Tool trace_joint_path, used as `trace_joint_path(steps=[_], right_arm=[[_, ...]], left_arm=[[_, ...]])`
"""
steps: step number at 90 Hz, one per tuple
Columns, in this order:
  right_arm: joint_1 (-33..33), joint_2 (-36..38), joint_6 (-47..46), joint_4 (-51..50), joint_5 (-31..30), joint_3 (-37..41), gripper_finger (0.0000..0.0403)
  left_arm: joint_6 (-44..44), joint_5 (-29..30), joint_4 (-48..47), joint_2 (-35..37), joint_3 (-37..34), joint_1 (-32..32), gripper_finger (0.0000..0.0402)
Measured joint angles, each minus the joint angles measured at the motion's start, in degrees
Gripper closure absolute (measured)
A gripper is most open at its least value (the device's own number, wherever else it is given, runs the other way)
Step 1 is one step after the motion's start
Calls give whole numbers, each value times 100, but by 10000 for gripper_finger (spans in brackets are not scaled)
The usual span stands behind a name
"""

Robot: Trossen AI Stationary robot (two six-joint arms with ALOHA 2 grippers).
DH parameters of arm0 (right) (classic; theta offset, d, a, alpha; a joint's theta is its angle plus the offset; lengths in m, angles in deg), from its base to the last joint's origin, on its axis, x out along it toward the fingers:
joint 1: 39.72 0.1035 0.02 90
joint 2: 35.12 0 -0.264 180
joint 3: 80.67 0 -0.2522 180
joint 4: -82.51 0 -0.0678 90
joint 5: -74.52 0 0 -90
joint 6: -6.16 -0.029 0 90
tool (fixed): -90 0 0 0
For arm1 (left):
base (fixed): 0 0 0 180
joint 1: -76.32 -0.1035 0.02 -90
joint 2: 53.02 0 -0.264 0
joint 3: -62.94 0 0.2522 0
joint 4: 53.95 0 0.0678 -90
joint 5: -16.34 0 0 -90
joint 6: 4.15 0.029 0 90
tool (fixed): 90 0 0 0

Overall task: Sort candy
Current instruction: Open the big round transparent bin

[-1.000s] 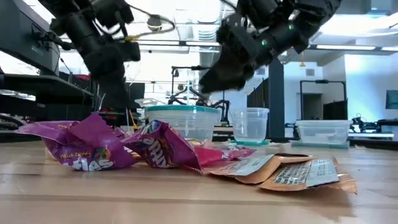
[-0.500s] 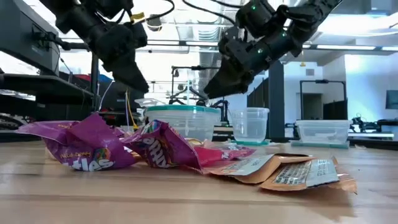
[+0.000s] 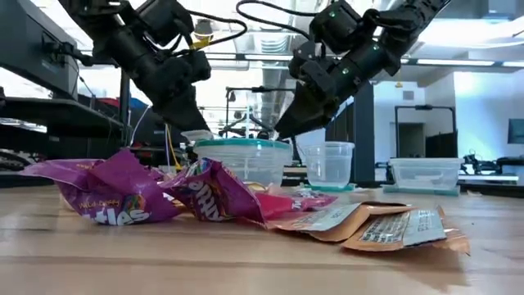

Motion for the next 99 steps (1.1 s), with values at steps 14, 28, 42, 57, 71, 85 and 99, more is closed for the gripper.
trace_joint_path(steps=[14,28,42,57,71,85,99], right_arm=[[60,0,-174,-4,1,0,188],[302,0,-380,65,2,0,188],[581,57,-376,111,11,0,188],[714,675,-407,-704,15,-89,188],[852,956,-568,-749,13,377,188],[920,627,-756,1096,44,1473,188],[658,-90,-1030,3185,44,2173,188]], left_arm=[[189,10,-46,30,0,-118,274],[444,27,-62,25,0,-266,274],[532,47,-43,98,9,-335,274],[563,68,-85,378,402,-288,274],[680,-247,101,398,633,-252,274],[649,-686,806,-35,667,-252,274],[637,-947,1256,-748,738,-338,274]])
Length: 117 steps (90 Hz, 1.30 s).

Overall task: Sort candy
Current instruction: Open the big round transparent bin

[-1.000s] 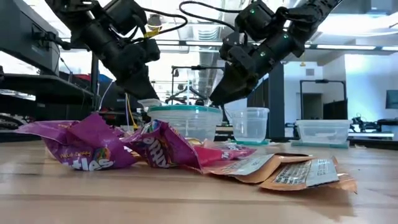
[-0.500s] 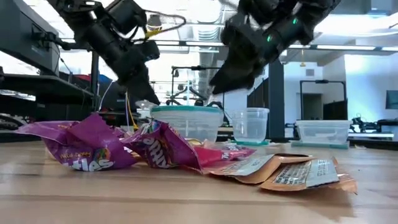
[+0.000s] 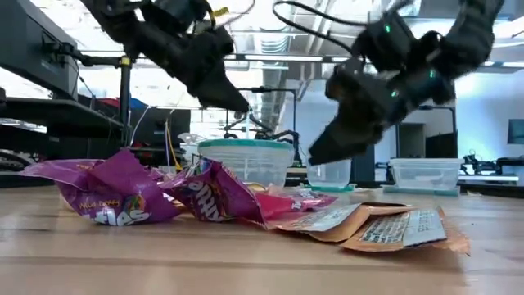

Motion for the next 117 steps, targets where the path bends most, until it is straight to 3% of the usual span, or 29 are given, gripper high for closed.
trace_joint_path(steps=[16,28,62,86,117], right_arm=[[-242,-892,94,897,519,-158,188],[-295,-1235,108,1225,823,-374,188],[-430,-1233,113,1732,999,-449,188],[-437,-1231,353,1743,597,-451,188],[-373,-1211,283,1407,549,-473,188]], left_arm=[[200,-77,-12,-765,189,-125,274],[238,-118,21,-908,203,-172,274],[521,-292,-266,-924,211,-192,274],[748,-1000,-428,-927,211,-183,274],[763,-1062,-450,-938,202,-170,274]])
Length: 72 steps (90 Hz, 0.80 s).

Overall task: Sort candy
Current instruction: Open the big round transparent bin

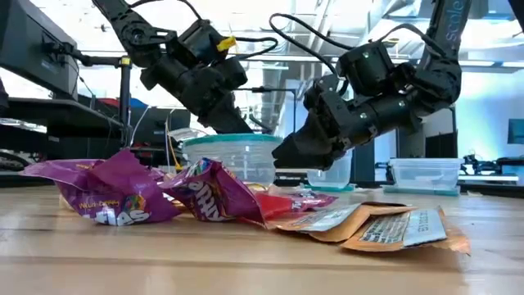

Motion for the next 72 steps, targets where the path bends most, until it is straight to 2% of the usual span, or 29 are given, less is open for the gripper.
trace_joint_path(steps=[61,72], right_arm=[[65,34,-109,-416,187,-2,188],[50,108,-294,-473,684,-19,188]], left_arm=[[-7,32,27,-2,-4,0,274],[-7,34,26,-2,-4,0,274]])
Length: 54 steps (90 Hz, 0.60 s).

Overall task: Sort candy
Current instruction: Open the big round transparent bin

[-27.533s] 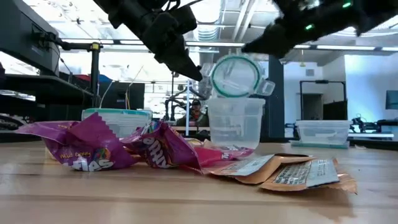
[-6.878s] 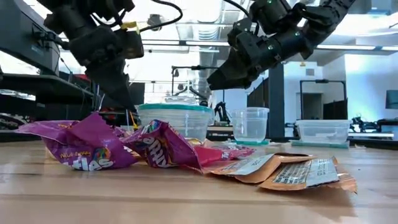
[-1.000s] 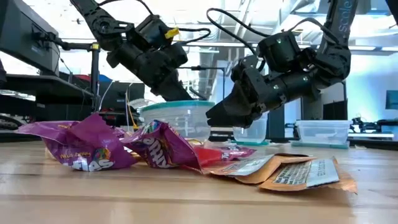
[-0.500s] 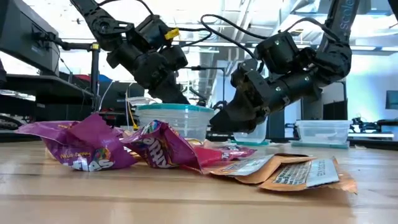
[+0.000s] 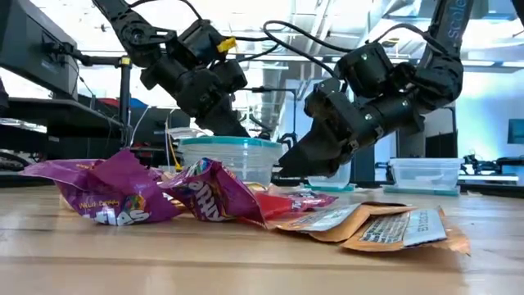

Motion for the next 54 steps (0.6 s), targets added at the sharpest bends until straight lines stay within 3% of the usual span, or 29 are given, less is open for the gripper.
trace_joint_path(steps=[11,54], right_arm=[[-26,45,-158,-199,277,-20,181],[-34,526,336,-1376,233,-20,163]], left_arm=[[0,0,-3,0,0,0,274],[-216,56,-236,367,57,7,274]])
